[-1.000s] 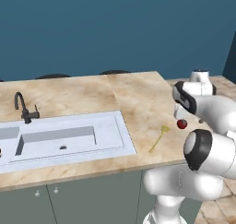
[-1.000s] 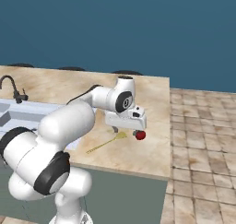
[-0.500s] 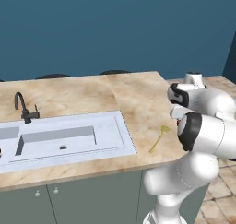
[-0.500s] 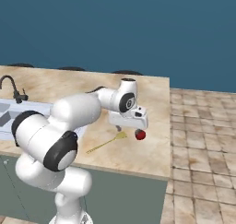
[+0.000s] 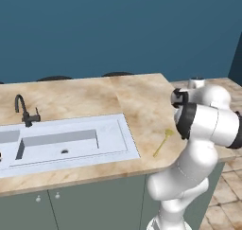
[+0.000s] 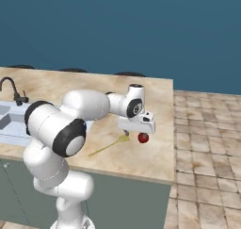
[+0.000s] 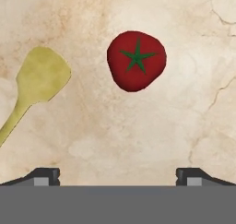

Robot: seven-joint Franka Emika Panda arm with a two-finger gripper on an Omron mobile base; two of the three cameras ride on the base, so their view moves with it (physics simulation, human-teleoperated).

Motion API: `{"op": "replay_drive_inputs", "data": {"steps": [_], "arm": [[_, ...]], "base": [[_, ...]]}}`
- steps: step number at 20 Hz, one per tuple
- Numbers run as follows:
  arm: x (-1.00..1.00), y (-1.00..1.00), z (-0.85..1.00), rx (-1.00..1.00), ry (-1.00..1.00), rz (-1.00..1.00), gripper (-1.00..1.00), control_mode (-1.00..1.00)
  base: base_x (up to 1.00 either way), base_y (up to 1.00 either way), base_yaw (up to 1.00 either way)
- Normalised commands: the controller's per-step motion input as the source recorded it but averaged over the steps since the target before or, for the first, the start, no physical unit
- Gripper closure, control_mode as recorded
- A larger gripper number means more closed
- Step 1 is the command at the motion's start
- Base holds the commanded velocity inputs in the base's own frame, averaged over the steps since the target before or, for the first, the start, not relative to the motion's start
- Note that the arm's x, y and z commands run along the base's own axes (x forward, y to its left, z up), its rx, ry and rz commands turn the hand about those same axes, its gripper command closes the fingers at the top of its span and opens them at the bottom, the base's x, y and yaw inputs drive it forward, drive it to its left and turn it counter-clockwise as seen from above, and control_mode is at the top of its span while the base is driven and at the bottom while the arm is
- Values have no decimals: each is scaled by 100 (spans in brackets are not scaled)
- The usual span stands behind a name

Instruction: Pick up all produce items and place them in the sink. Turn on the sink faucet to wash them. Then turn the sink off and put them in the tray.

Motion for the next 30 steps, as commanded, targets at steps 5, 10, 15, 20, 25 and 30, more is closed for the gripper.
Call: {"op": "replay_drive_inputs", "data": {"steps": [5, 10, 15, 20, 25, 30], "arm": [[38, -11, -22, 0, 0, 0, -100, -100], [37, -15, -22, 0, 0, 0, -100, -100], [34, -7, -27, 0, 0, 0, -100, -100], [27, -2, -23, 0, -1, 0, -100, -100], [12, -14, -21, 0, 0, 0, -100, -100], [-3, -4, -28, 0, 0, 0, -100, -100]], "base": [[0, 0, 0], [0, 0, 0], [0, 0, 0], [0, 0, 0], [0, 0, 0], [0, 0, 0]]}}
